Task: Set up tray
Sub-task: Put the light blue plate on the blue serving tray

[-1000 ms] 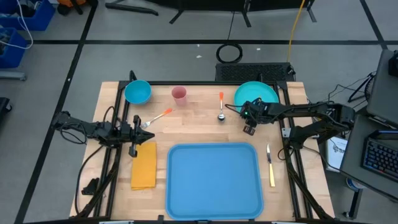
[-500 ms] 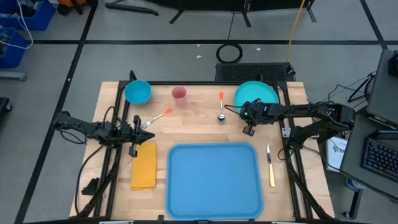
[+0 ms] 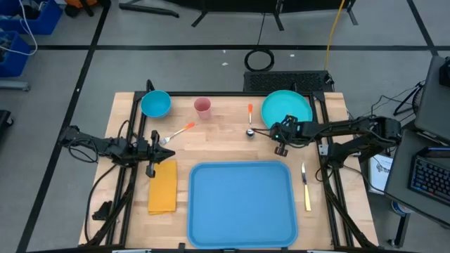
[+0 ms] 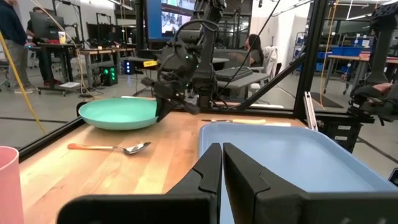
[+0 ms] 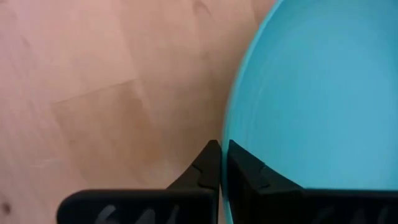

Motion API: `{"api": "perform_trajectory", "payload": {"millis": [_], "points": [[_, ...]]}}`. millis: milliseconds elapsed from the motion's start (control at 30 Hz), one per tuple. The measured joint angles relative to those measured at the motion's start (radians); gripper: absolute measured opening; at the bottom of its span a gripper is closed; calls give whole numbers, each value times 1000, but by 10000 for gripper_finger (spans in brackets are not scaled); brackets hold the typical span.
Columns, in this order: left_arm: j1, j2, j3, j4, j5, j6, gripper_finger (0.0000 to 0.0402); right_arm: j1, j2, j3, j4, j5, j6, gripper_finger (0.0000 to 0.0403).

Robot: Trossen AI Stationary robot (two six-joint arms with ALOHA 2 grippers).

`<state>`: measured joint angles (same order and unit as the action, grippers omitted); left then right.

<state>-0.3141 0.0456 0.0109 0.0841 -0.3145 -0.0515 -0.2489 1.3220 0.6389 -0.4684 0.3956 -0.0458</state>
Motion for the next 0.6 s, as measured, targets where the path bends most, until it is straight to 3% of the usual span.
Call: {"api": "perform_trajectory", "payload": {"millis": [233,600], "points": [[0,0,0,-2,-1,-3,21,65,-6,32,-27,6,26,1],[0,0,0,-6,-1,-3,21,190,-6,217,-92,25,24,0]]}}
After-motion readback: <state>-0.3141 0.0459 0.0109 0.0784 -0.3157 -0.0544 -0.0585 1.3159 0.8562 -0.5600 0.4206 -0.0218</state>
